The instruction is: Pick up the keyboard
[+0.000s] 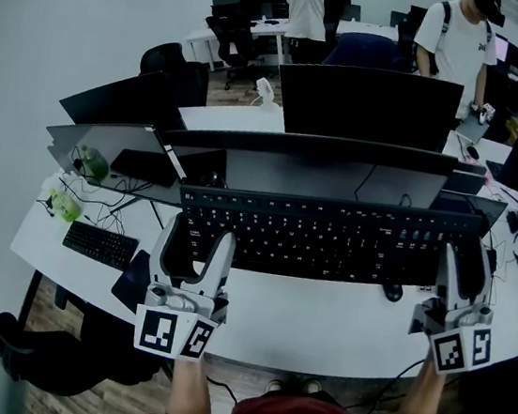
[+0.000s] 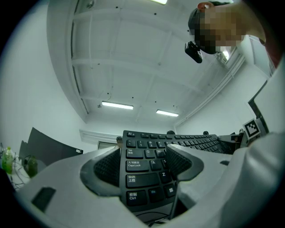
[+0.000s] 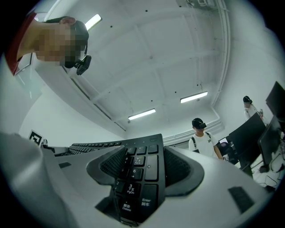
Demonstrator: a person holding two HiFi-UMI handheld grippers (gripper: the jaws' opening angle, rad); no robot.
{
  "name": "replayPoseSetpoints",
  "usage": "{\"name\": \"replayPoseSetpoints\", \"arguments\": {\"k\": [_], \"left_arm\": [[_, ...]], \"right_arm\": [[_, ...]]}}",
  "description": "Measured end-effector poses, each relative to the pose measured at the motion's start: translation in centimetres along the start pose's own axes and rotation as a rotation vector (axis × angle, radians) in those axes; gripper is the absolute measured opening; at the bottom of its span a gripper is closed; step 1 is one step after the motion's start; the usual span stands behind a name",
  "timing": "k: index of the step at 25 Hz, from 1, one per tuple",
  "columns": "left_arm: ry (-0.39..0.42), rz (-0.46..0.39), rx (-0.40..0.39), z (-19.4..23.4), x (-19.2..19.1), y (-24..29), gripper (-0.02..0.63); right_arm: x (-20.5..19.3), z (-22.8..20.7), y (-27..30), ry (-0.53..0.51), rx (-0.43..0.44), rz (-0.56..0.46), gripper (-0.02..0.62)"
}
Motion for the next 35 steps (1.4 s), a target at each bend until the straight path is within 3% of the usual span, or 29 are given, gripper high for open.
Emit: {"name": "replayPoseSetpoints", "arguments": {"k": [35], "left_arm": [[0.001,0.013,0.003,-0.12,0.43,-0.08,0.321]], "right_arm": [[0.06,0.00,-0.03,0.019,-0.007,0.016,0.253]]}}
Point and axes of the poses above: the fingertips, and each gripper's own axes: y forward along the fingers, z to its left, x out of its top, the point moved 1 cm from there along -y, backward along the fingers, and after that the axes turned 11 degrees about -z, right-handed, at the moved point
